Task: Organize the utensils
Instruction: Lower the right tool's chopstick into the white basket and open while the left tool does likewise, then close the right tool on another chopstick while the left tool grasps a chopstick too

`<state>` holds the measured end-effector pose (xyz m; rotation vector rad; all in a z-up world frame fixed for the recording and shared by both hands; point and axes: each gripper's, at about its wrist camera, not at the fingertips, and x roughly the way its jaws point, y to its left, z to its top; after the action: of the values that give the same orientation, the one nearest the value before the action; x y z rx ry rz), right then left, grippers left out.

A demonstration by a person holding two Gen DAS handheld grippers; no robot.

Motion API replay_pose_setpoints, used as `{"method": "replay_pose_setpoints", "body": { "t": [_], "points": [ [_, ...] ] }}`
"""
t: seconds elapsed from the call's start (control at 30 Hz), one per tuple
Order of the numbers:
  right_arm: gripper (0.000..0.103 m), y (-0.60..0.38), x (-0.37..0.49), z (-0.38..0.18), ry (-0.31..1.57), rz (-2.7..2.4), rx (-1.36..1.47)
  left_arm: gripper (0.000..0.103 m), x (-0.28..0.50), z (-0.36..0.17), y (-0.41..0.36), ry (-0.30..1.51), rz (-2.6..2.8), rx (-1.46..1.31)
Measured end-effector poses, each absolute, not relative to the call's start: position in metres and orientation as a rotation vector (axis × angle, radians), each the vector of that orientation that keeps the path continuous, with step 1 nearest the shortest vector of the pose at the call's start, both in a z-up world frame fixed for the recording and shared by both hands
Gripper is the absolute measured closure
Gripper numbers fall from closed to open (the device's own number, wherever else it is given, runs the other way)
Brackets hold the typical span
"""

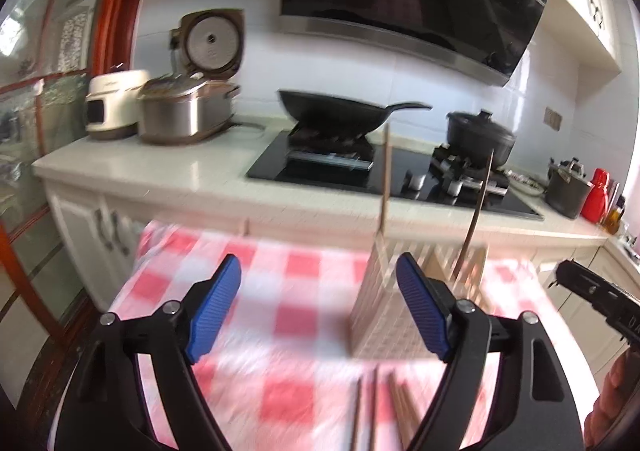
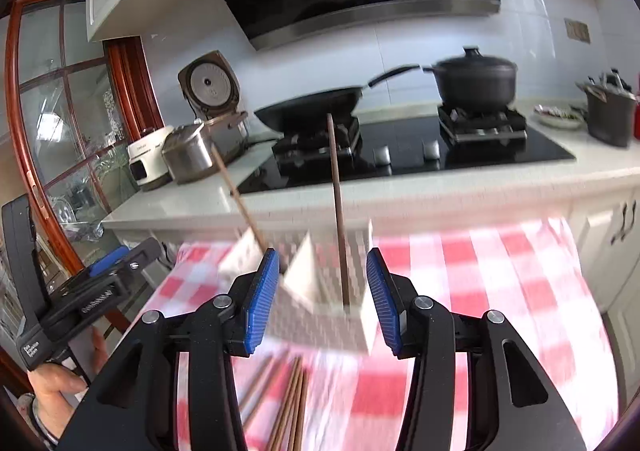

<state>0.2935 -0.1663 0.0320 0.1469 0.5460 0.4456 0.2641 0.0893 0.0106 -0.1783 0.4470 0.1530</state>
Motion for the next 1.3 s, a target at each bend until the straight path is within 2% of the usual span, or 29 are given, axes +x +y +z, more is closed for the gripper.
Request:
{"method": "replay_pose_setpoints", "body": {
  "t": [0.27,0.33,0.43,0.63,1.3],
  "points": [
    [0.059,-0.173,0.242,-0.017,0.614,0.436,0.080,0.025,0.197,-0.043,0.107,0.559,0.181,-0.183],
    [0.069,-0.167,0.244,-0.027,0.670,0.442,0.051,0.025,0.188,-0.053,0.110,0.578,0.183,-0.189],
    [0.079,-0.154,0.256,-0.046,0.774,0.438,-0.012,0.025,0.177,-0.068,0.111,0.603,0.181,-0.189],
    [0.088,-0.124,0.271,-0.071,0.887,0.466,-0.116,0.025,0.175,-0.082,0.105,0.633,0.183,-0.149],
    [0.090,-0.088,0.290,-0.111,1.024,0.393,-0.188,0.025,0.173,-0.095,0.113,0.640,0.159,-0.169]
  ]
}}
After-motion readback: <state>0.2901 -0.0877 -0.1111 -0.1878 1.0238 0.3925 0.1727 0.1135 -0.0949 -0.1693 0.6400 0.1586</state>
